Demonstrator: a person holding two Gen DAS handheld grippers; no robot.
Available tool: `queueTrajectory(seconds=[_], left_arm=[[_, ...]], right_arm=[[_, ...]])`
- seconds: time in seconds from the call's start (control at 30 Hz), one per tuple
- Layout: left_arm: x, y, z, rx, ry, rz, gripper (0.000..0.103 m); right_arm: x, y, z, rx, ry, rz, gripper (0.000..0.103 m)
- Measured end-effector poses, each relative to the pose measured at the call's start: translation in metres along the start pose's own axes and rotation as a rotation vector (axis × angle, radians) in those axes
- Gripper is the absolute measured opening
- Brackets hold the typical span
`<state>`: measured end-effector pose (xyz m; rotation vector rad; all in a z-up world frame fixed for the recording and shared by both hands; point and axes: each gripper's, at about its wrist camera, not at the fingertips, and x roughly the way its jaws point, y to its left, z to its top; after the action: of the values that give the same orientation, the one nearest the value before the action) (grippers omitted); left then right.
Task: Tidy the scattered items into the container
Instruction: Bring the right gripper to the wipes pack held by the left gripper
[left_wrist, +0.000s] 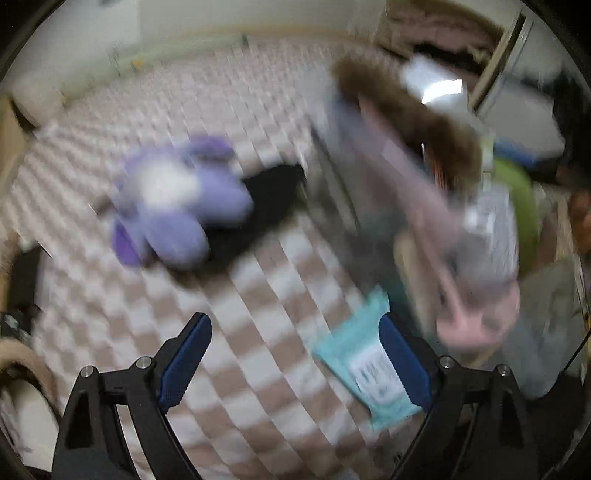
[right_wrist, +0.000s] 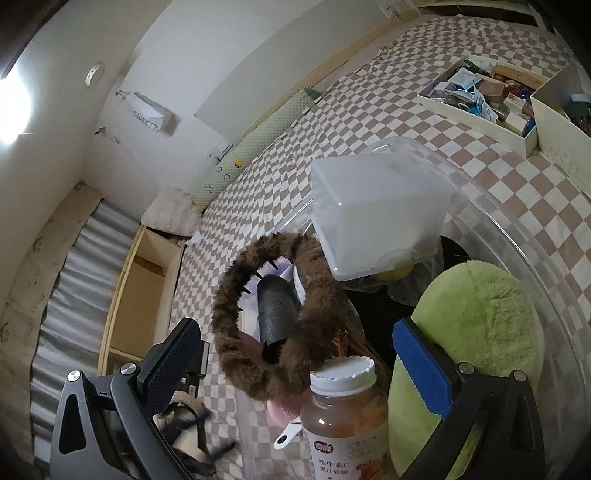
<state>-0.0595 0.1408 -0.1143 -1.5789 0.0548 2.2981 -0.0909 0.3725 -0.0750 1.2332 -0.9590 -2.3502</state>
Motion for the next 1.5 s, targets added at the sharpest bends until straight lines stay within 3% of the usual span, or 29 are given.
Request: queueTrajectory(seconds=[0.13,0.2,0.27,0.37,0.43,0.63,0.77,0.87,0.93,1.1,1.17,1.33,1.47,1.5], left_arm=[[0.031,-0.02,-0.035,0.056,0.11,-0.056,0.093],[0.035,-0.028,-0.044,0.149,0.105,-0.039,0.093],[0.032,-0.031,-0.044,0.233,0.047,-0.055,0.093],[0.034,-0.024,-0.036,0.313,-0.001,-0.198,0.093],[0.04,-0.02,-0.031,0.35,0.015,-0.294,0.093],[0.07,-0.027,-0.015,0.476,0.062,-0.435,0.093],[0.09,-0.026,-0.006,0.496,0.097,-0.49,0.093],[0.101,-0.024,-0.003,0.5,0.119,-0.538,0.093],[0.106,-0.021,-0.004,0.498,0.131,-0.559,0.093],[0.111,-0.016,-0.014,0.502,0.175,-0.612,0.093],[0.11,-0.015,-0.02,0.498,0.181,-0.632,0.093],[0.106,-0.013,-0.03,0.445,0.162,-0.651,0.091],[0.104,-0.015,-0.04,0.411,0.183,-0.691,0.089],[0.103,-0.016,-0.042,0.409,0.183,-0.691,0.089]], right_arm=[[-0.014,0.014,-0.007,-0.053,-0.008,0.042,0.103],[-0.019,0.027,-0.017,-0.126,-0.002,0.038,0.103],[-0.023,0.038,-0.032,-0.197,0.016,0.029,0.103],[-0.031,0.045,-0.055,-0.229,0.032,0.028,0.103],[-0.041,0.047,-0.07,-0.247,0.023,0.033,0.103],[-0.1,0.048,-0.146,-0.31,-0.145,-0.001,0.103],[-0.119,0.031,-0.212,-0.239,-0.23,-0.065,0.103],[-0.105,0.009,-0.252,-0.13,-0.182,-0.1,0.102],[-0.081,-0.004,-0.274,-0.074,-0.121,-0.141,0.087],[-0.009,-0.041,-0.305,0.065,0.03,-0.163,0.074],[0.013,-0.054,-0.305,0.115,0.031,-0.16,0.073],[0.047,-0.064,-0.293,0.178,0.021,-0.105,0.057],[0.055,-0.068,-0.288,0.193,-0.002,-0.107,0.054],[0.055,-0.069,-0.288,0.195,-0.005,-0.119,0.046]])
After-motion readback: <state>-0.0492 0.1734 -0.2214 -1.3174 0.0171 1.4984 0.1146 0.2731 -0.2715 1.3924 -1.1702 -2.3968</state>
